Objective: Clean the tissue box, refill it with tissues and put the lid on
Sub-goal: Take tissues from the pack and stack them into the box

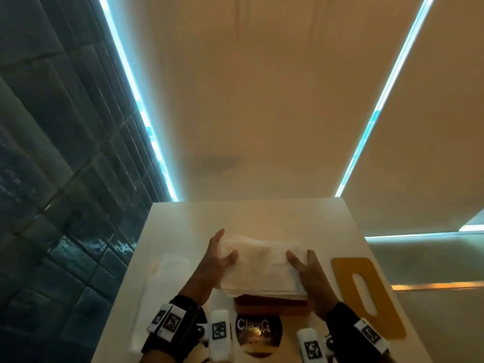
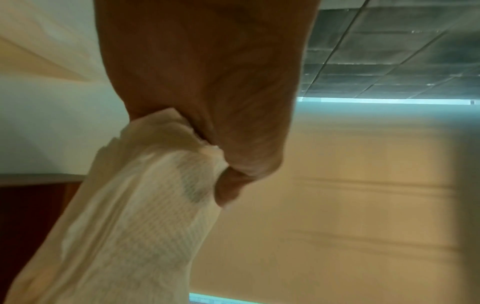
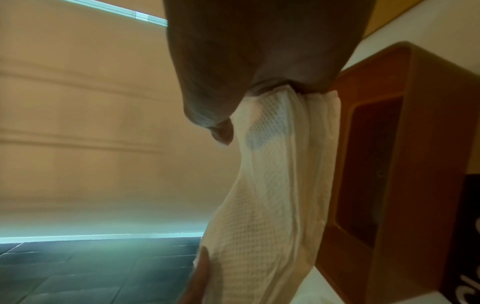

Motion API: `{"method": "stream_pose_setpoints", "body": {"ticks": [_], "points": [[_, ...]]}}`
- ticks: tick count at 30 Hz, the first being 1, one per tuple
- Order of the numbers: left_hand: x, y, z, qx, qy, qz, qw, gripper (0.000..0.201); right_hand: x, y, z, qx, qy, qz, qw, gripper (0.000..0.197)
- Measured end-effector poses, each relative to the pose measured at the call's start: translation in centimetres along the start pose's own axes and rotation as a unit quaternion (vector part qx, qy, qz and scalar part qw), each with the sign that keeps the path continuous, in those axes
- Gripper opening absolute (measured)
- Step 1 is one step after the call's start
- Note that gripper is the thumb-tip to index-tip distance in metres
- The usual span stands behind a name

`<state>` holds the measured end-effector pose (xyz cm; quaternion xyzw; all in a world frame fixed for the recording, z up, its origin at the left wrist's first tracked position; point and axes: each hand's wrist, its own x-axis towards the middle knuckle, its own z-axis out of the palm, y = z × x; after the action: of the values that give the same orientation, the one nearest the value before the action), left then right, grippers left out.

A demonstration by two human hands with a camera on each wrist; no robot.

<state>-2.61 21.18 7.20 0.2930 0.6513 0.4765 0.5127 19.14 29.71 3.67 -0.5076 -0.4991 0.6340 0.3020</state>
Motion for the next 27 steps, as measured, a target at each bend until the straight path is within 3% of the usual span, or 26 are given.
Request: {"method": "stream_pose_setpoints", "body": {"ticks": [6, 9, 12, 14, 18, 21, 27], "points": [[0.9, -0.6, 1.7, 0.090, 0.115, 0.021, 0.989, 0.081, 0.1, -0.2, -2.3, -0.022, -0.001, -0.017, 1.000, 0.053], [1.2, -1.0, 2.1, 0.141, 0.084, 0.012, 0.986, 0.076, 0.4, 0.0, -3.1, -0.049, 0.007, -0.038, 0.998, 0.058], [1.2, -1.0, 2.3, 0.216, 0.028, 0.009, 0.976, 0.052, 0.2, -0.1, -3.8, -0.065, -0.025, -0.033, 0.997, 0.050], [1.4, -0.8, 2.1, 0.228, 0.030, 0.008, 0.973, 0.044, 0.4, -0.2, -4.3, -0.063, -0.041, -0.025, 0.997, 0.049], [1.9, -0.6, 2.1, 0.217, 0.048, 0.004, 0.975, 0.045, 1.2, -0.3, -5.0, -0.084, -0.090, 0.001, 0.992, 0.063], [2.2, -0.5, 2.2, 0.216, -0.005, -0.026, 0.976, 0.052, 1.7, -0.6, -5.3, -0.182, -0.068, -0.020, 0.981, 0.067], [3.7, -1.2, 3.8, 0.369, 0.018, -0.001, 0.929, 0.058, 2.8, 0.1, -4.6, -0.315, -0.044, -0.022, 0.948, 0.069]]}}
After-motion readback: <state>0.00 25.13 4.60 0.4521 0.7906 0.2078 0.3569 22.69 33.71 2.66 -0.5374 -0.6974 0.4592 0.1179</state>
